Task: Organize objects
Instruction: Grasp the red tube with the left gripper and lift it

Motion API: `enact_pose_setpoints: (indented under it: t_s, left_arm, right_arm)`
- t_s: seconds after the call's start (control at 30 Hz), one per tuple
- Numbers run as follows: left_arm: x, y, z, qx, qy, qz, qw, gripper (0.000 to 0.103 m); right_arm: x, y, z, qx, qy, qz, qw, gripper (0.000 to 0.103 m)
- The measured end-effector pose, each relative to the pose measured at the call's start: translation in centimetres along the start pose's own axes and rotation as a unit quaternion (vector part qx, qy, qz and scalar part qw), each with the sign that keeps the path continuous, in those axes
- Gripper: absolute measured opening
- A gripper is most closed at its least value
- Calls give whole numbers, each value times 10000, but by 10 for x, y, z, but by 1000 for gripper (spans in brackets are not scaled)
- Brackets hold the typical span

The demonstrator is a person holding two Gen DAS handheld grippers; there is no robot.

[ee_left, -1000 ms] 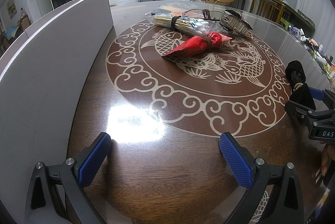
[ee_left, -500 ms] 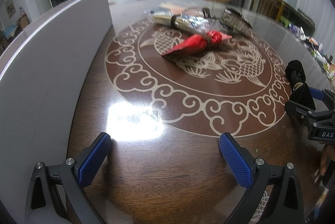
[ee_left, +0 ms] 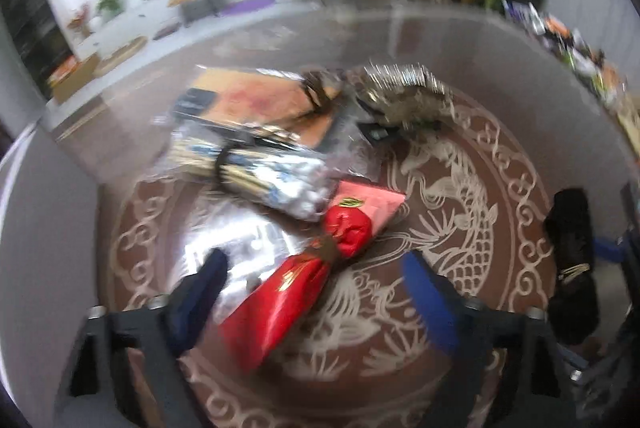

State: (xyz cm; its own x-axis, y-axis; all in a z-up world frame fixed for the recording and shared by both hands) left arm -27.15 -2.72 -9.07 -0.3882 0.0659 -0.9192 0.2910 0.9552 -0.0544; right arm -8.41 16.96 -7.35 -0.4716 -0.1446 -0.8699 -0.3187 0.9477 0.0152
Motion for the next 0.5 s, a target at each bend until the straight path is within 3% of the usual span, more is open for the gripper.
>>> enact_pose_setpoints:
  t_s: [0.07,0.1,0.13,0.2,0.37,0.43,0.5]
  left_arm:
    - [4,4,0,87,89,160,9998,54]
    - [3,5,1,81,130,186,9997,48]
    - [1,4,3,2,166,228,9996,33]
    - [-4,4,15,-226,213,170,9994,26]
    - [-33,13,84,-971,361,241,9943,24]
    - [-44,22,109,-951,370,142,9947,25]
    - [-49,31,122,-812,377,53,9960,32]
  right_arm:
    - [0,0,0,0,0,0,10000,103]
    - [0,0,0,0,-1,0,10000,103]
    - [0,0,0,0,0,0,10000,103]
    - [0,0,0,0,0,0,10000,103]
    - [0,0,0,0,-2,0,10000,103]
    - [0,0,0,1,-1,0,10000,103]
    - [0,0,0,1,-1,-1,10000,103]
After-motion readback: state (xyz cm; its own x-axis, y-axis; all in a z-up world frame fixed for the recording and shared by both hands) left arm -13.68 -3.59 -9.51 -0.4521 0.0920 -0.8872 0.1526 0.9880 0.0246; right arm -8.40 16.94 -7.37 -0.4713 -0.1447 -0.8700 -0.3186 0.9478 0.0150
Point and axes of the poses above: each gripper's, at about its wrist camera, not at the fingertips, and x roughly the way its jaws point, y to its right, z to its underside, the point moved 3 cm from there along x, roughly the way its jaws point, and after that the axes turned 6 degrees about -y, right-handed, at the moved point
